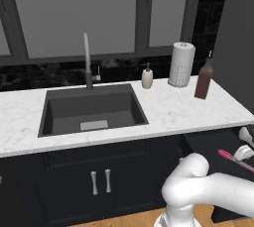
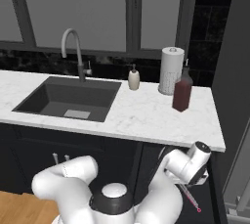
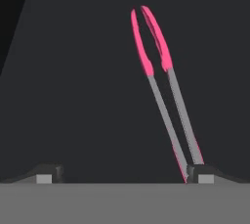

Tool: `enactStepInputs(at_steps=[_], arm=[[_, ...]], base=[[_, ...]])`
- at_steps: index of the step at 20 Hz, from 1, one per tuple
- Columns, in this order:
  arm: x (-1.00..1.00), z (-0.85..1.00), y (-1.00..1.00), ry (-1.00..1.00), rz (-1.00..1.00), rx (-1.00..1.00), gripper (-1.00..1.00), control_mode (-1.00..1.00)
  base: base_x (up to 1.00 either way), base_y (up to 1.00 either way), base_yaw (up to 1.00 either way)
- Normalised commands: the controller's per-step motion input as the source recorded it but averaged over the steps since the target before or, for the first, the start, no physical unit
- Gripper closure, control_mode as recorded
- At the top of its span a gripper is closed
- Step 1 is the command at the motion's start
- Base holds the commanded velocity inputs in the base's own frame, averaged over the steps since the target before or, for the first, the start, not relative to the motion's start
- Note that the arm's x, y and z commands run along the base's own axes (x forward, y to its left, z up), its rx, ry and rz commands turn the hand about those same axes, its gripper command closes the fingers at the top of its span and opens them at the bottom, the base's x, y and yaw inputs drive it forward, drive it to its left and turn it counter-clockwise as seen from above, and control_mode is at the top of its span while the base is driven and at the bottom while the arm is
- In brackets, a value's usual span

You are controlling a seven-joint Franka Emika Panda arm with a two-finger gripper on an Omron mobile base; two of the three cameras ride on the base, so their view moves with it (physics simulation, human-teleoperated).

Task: Pick the tongs from the drawer and place it on the counter.

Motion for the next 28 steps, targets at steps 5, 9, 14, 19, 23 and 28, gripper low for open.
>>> enactStepInputs(at_steps=[5,9,14,19,23,28], arm=[[0.00,-0.26,-0.01,-0.05,0.00,0.00,-1.00,-1.00],[0.00,-0.26,-0.08,-0.06,0.00,0.00,-1.00,-1.00],[0.05,-0.31,-0.10,-0.05,0.00,0.00,-1.00,-1.00],[0.02,-0.10,-0.26,-0.04,0.03,0.00,-1.00,-1.00],[0.00,-0.09,-0.08,-0.06,0.07,-0.02,-1.00,-1.00],[0.01,-0.41,0.06,-0.06,0.18,-0.10,1.00,-1.00]], base=[[0.00,0.00,0.00],[0.00,0.00,0.00],[0.00,0.00,0.00],[0.00,0.00,0.00],[0.00,0.00,0.00],[0.00,0.00,0.00]])
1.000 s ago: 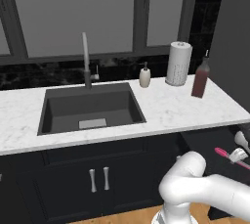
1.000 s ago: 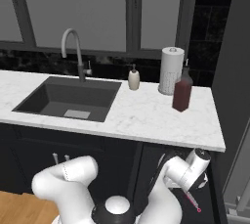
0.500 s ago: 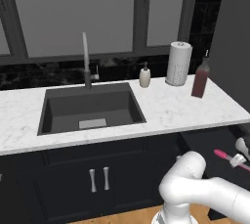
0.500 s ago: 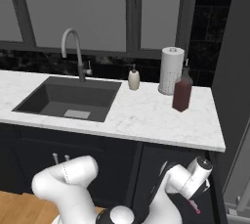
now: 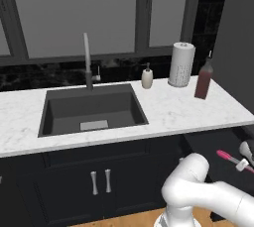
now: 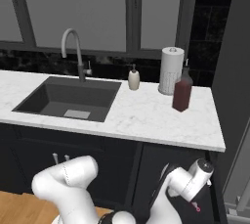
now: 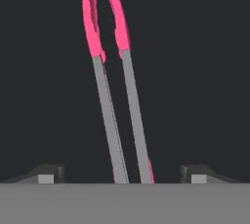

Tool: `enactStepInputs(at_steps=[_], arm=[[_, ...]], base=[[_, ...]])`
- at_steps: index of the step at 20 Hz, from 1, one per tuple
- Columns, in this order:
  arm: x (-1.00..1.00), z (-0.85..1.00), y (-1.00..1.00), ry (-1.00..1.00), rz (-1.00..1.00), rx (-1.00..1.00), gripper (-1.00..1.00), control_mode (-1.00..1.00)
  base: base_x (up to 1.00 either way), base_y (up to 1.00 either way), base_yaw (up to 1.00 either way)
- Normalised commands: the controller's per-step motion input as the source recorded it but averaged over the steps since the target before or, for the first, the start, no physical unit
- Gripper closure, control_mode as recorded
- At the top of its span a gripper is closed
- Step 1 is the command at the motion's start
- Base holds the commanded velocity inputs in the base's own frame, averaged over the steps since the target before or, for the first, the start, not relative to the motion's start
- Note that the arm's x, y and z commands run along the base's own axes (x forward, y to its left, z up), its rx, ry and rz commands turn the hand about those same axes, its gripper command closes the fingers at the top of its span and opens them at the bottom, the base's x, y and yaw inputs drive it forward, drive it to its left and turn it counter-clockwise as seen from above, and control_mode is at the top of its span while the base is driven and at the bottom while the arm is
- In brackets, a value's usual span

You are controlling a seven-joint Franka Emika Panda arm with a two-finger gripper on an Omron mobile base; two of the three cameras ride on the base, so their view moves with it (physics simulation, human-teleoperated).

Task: Pick the tongs from the drawer and place it on the counter.

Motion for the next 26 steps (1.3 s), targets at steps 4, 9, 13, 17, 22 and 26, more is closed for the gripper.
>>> enactStepInputs(at_steps=[4,9,13,17,22,26], arm=[[-0.01,-0.50,0.21,0.00,0.26,-0.16,1.00,-1.00],[-0.68,0.30,0.00,-0.01,0.27,-0.05,1.00,-1.00],[-0.72,0.98,0.00,-0.03,0.31,0.00,1.00,-1.00],[-0.41,1.00,0.11,-0.14,0.30,0.00,1.00,-1.00],[0.02,1.00,0.53,-0.20,0.25,0.00,1.00,-1.00],[0.50,1.00,0.73,-0.25,0.09,0.00,1.00,-1.00]], base=[[0.00,0.00,0.00],[0.00,0.00,0.00],[0.00,0.00,0.00],[0.00,0.00,0.00],[0.00,0.00,0.00],[0.00,0.00,0.00]])
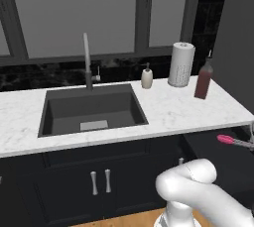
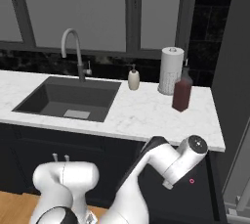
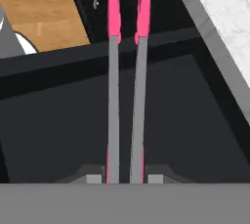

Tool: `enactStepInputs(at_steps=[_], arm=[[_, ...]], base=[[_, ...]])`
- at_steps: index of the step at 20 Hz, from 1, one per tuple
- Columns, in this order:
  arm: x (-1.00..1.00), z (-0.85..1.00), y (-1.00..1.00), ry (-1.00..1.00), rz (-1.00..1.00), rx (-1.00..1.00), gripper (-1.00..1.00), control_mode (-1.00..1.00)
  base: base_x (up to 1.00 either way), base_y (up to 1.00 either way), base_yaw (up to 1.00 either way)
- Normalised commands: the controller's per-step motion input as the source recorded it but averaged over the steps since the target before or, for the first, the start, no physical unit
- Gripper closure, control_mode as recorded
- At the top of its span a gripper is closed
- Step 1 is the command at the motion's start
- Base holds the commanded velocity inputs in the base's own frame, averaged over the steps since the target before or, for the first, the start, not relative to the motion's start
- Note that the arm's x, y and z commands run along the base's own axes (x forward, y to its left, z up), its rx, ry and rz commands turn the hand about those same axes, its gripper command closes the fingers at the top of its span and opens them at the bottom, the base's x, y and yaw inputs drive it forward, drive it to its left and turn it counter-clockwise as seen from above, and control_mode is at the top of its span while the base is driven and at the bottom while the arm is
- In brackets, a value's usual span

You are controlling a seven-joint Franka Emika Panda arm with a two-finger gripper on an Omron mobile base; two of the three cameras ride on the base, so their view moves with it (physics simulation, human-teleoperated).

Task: Pick the tongs from the drawer and place it on the counter.

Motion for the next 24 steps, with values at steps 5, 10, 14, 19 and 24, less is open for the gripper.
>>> enactStepInputs(at_steps=[5,10,14,19,24], arm=[[0.85,0.97,0.51,-0.10,0.00,0.00,1.00,-1.00],[1.00,0.67,0.23,0.03,0.00,0.00,1.00,-1.00],[0.94,0.04,0.24,0.02,0.00,0.00,1.00,-1.00],[0.78,-0.17,0.31,0.00,0.00,0.00,1.00,-1.00],[0.76,-0.48,0.29,0.00,0.00,0.00,1.00,-1.00]], base=[[0.00,0.00,0.00],[0.00,0.00,0.00],[0.00,0.00,0.00],[0.00,0.00,0.00],[0.00,0.00,0.00]])
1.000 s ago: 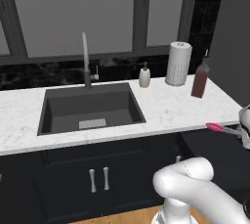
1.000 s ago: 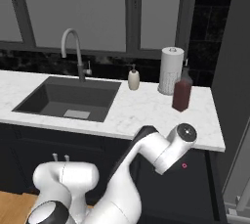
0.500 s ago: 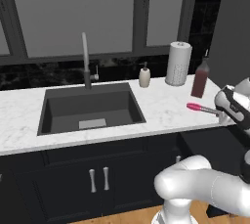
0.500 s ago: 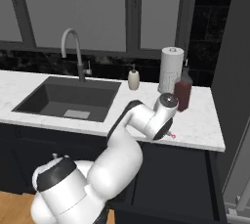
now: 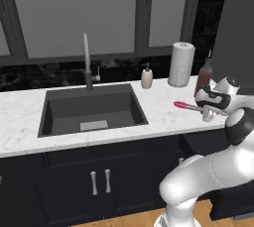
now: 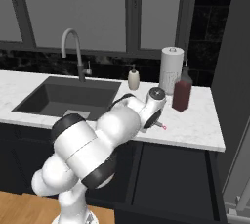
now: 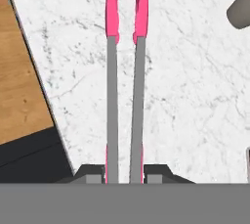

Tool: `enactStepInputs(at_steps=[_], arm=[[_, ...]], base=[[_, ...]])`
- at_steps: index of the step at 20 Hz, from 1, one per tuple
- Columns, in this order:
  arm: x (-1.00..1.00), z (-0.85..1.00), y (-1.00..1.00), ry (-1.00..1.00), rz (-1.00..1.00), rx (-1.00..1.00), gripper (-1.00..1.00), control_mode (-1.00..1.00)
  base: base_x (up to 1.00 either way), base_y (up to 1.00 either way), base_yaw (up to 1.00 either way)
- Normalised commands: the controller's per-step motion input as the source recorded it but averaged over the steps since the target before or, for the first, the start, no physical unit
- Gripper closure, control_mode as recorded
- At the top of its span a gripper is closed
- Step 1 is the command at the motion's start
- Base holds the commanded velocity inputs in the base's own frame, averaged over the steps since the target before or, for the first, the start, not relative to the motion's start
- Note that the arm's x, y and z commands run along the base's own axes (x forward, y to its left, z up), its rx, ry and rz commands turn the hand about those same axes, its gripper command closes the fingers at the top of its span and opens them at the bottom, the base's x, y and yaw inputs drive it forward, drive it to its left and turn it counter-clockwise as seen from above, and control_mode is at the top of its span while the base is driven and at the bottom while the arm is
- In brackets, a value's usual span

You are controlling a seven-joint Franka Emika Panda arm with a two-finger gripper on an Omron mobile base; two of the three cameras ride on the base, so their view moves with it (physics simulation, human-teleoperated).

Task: Pick the tongs from the drawer and place it on the counter.

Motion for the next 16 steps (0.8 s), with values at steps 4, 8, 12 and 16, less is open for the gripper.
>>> enactStepInputs(at_steps=[4,8,12,16], arm=[[0.77,-0.56,0.28,0.00,0.00,0.00,1.00,-1.00],[0.80,-0.30,0.19,0.00,0.00,0.00,-1.00,-1.00],[0.35,0.10,0.00,-0.04,0.00,0.00,-1.00,-1.00],[-0.13,0.62,-0.05,-0.10,0.00,0.00,-1.00,-1.00]], base=[[0.00,0.00,0.00],[0.00,0.00,0.00],[0.00,0.00,0.00],[0.00,0.00,0.00]])
